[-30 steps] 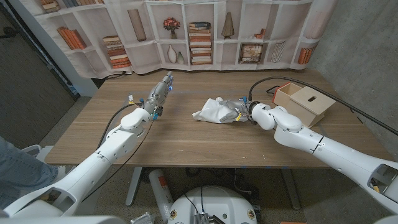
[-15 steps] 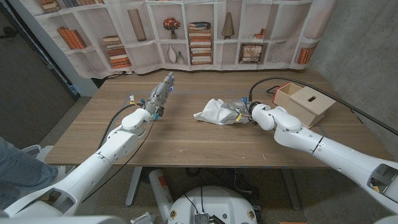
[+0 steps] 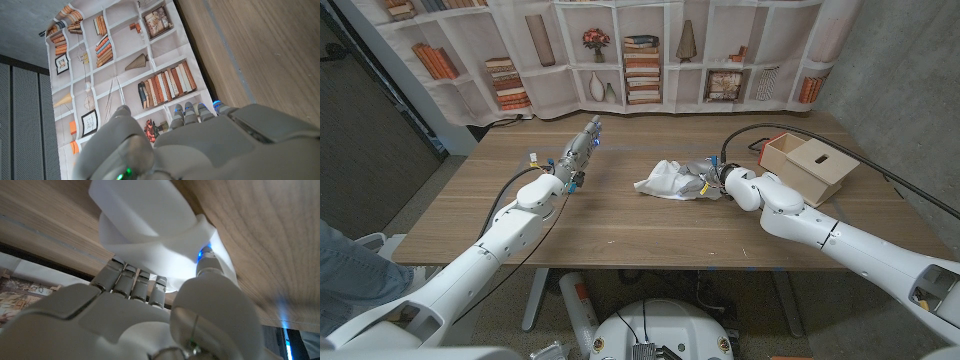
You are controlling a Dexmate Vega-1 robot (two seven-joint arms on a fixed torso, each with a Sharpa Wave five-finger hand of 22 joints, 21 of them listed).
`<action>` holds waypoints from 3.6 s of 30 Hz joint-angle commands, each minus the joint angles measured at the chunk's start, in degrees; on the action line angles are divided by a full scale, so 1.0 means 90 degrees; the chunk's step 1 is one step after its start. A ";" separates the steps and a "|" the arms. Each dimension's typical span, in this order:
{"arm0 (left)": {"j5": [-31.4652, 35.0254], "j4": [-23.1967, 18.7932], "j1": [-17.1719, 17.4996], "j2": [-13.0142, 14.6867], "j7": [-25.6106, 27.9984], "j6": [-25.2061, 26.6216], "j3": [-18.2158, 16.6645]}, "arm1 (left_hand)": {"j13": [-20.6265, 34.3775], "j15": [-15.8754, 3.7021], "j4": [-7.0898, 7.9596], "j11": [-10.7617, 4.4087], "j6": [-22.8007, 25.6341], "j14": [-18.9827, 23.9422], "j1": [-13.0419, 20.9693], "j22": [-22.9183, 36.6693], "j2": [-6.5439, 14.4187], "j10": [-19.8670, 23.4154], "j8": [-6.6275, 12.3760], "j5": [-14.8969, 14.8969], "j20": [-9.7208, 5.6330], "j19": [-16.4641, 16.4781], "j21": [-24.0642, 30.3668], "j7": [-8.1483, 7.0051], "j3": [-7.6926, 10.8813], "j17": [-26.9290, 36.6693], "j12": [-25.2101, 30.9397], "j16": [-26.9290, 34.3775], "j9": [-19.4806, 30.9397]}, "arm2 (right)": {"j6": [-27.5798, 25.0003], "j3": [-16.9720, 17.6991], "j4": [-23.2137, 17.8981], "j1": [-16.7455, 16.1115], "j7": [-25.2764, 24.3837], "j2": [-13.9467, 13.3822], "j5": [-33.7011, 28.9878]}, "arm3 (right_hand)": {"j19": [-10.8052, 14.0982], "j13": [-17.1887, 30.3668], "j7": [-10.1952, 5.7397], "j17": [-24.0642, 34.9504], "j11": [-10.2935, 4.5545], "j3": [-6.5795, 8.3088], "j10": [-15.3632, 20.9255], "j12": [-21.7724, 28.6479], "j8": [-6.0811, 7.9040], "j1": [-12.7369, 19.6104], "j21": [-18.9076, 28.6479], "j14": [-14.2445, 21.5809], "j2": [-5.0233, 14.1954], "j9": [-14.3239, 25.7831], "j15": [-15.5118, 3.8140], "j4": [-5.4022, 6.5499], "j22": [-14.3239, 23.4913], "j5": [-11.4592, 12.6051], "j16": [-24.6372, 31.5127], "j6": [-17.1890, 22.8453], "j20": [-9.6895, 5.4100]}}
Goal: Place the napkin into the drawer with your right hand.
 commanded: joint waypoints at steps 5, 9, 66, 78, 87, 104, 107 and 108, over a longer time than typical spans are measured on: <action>0.0013 0.0054 -0.0038 -0.0026 -0.0012 0.0000 0.0018 | 0.0028 -0.0004 0.0002 0.0002 0.0025 0.0012 0.0003 0.0006 0.0087 0.0010 -0.0002 -0.0028 0.0058 -0.0341 0.0023 0.0037 -0.0037 0.0013 0.0028 0.0022 0.0037 | 0.0061 -0.0007 0.0124 -0.0046 -0.0362 0.0060 -0.0096 | 0.0486 0.0005 -0.0046 0.0031 -0.0122 0.0105 0.0609 0.0092 0.0085 0.0330 0.0124 0.0728 0.0115 0.0012 -0.0480 -0.0029 0.0050 -0.0074 0.0150 0.0545 -0.0258; 0.0004 0.0044 -0.0030 -0.0024 -0.0007 0.0007 0.0012 | 0.0028 -0.0007 0.0002 0.0006 0.0032 0.0011 0.0004 0.0006 0.0089 0.0014 0.0001 -0.0028 0.0062 -0.0342 0.0023 0.0038 -0.0041 0.0013 0.0029 0.0021 0.0037 | 0.0100 0.0021 0.0138 -0.0113 -0.0603 0.0062 -0.0130 | 0.0729 0.0002 -0.0101 0.0030 -0.0310 0.0170 0.1016 0.0136 0.0126 0.0526 0.0177 0.1086 0.0228 0.0017 -0.0598 -0.0040 0.0065 -0.0125 0.0160 0.0898 -0.0443; -0.0014 0.0230 -0.0197 -0.0066 -0.0170 -0.0050 0.0032 | 0.0029 0.0002 -0.0004 0.0007 0.0035 0.0016 0.0021 0.0008 0.0120 0.0017 -0.0004 -0.0039 0.0037 -0.0343 0.0027 0.0039 -0.0097 0.0013 0.0025 0.0020 0.0038 | -0.0027 0.0551 -0.0468 -0.0446 -0.1292 -0.0158 -0.0333 | 0.1503 -0.0002 0.0055 0.0048 -0.0601 0.0719 0.2413 -0.0089 0.0117 0.1366 0.0546 0.2505 0.1189 0.0044 -0.1061 0.0044 0.0185 -0.0476 -0.0025 0.2493 -0.0913; 0.0004 0.0162 -0.0177 -0.0050 -0.0124 -0.0023 0.0030 | 0.0029 0.0002 -0.0005 0.0011 0.0038 0.0019 0.0025 0.0008 0.0127 0.0020 -0.0003 -0.0041 0.0032 -0.0346 0.0027 0.0044 -0.0108 0.0013 0.0026 0.0021 0.0038 | -0.0084 0.0742 -0.0735 -0.0516 -0.1235 -0.0336 -0.0367 | 0.1438 0.0000 0.0042 0.0059 -0.0635 0.0741 0.2427 -0.0158 0.0070 0.1387 0.0537 0.2480 0.1185 0.0052 -0.1073 0.0064 0.0188 -0.0485 -0.0067 0.2534 -0.0916; -0.0008 0.0116 -0.0130 -0.0041 -0.0106 -0.0045 0.0011 | 0.0029 -0.0009 -0.0006 0.0015 0.0055 0.0024 0.0028 0.0008 0.0133 0.0015 0.0002 -0.0043 0.0036 -0.0354 0.0025 0.0034 -0.0116 0.0013 0.0024 0.0022 0.0038 | -0.0148 0.0875 -0.0859 -0.0562 -0.1248 -0.0402 -0.0398 | 0.1422 0.0002 0.0022 0.0065 -0.0679 0.0753 0.2445 -0.0192 0.0044 0.1399 0.0538 0.2469 0.1182 0.0057 -0.1082 0.0072 0.0189 -0.0486 -0.0083 0.2555 -0.0914; 0.0008 -0.0024 -0.0080 0.0036 -0.0069 -0.0008 -0.0020 | 0.0029 -0.0031 -0.0010 0.0003 0.0048 0.0016 0.0037 0.0008 0.0141 0.0019 -0.0003 -0.0044 0.0036 -0.0347 0.0028 0.0032 -0.0133 0.0012 0.0024 0.0018 0.0037 | -0.0293 0.1086 -0.1075 -0.0667 -0.1314 -0.0478 -0.0435 | 0.1342 0.0006 0.0004 0.0081 -0.0683 0.0759 0.2416 -0.0295 -0.0036 0.1386 0.0525 0.2362 0.1181 0.0068 -0.1078 0.0117 0.0191 -0.0491 -0.0131 0.2556 -0.0923; 0.0008 -0.0042 -0.0077 0.0048 -0.0065 0.0001 -0.0026 | 0.0029 -0.0033 -0.0010 0.0005 0.0047 0.0014 0.0037 0.0008 0.0142 0.0014 -0.0003 -0.0045 0.0035 -0.0348 0.0029 0.0035 -0.0135 0.0012 0.0022 0.0017 0.0037 | -0.0301 0.1111 -0.1125 -0.0671 -0.1294 -0.0498 -0.0435 | 0.1338 0.0007 0.0002 0.0084 -0.0683 0.0758 0.2426 -0.0303 -0.0044 0.1379 0.0526 0.2375 0.1182 0.0070 -0.1078 0.0126 0.0191 -0.0492 -0.0124 0.2563 -0.0923; 0.0004 -0.0045 -0.0076 0.0048 -0.0065 0.0002 -0.0029 | 0.0029 -0.0031 -0.0010 0.0003 0.0050 0.0013 0.0038 0.0008 0.0143 0.0014 -0.0002 -0.0045 0.0032 -0.0345 0.0030 0.0034 -0.0136 0.0012 0.0022 0.0017 0.0037 | -0.0311 0.1118 -0.1146 -0.0672 -0.1281 -0.0504 -0.0439 | 0.1333 0.0007 0.0000 0.0085 -0.0683 0.0758 0.2425 -0.0306 -0.0046 0.1378 0.0524 0.2374 0.1181 0.0070 -0.1078 0.0128 0.0191 -0.0492 -0.0123 0.2565 -0.0922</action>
